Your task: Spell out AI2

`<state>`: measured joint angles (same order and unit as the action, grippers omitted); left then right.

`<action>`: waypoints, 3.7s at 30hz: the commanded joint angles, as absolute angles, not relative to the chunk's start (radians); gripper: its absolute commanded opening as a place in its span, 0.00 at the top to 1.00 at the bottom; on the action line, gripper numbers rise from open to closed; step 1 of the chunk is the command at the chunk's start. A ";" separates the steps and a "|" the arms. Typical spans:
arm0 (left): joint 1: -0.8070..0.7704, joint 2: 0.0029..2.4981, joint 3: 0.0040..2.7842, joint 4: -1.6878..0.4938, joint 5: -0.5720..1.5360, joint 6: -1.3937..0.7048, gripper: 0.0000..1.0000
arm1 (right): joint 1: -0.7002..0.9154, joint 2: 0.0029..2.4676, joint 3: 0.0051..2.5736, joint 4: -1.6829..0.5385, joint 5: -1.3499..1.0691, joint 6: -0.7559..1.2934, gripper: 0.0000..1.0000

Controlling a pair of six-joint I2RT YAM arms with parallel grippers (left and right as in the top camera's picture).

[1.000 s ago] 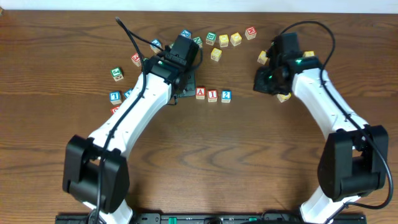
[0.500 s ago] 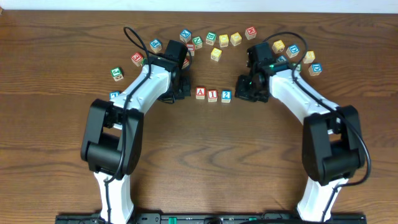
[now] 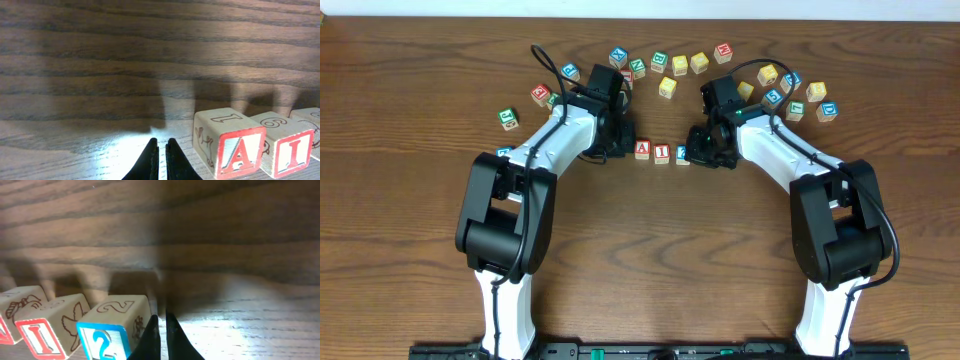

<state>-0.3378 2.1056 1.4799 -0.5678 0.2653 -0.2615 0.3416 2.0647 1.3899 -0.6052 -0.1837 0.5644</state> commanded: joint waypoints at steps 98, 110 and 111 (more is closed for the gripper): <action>-0.189 1.994 1.483 -0.533 0.115 -0.265 0.92 | 0.569 2.033 1.477 -0.720 -0.007 0.474 0.99; -0.189 1.994 1.483 -0.534 0.115 -0.265 0.92 | 0.572 2.094 1.477 -0.714 -0.006 0.475 0.99; -0.189 1.994 1.483 -0.534 0.115 -0.264 0.92 | 0.571 2.097 1.477 -0.711 -0.006 0.474 0.99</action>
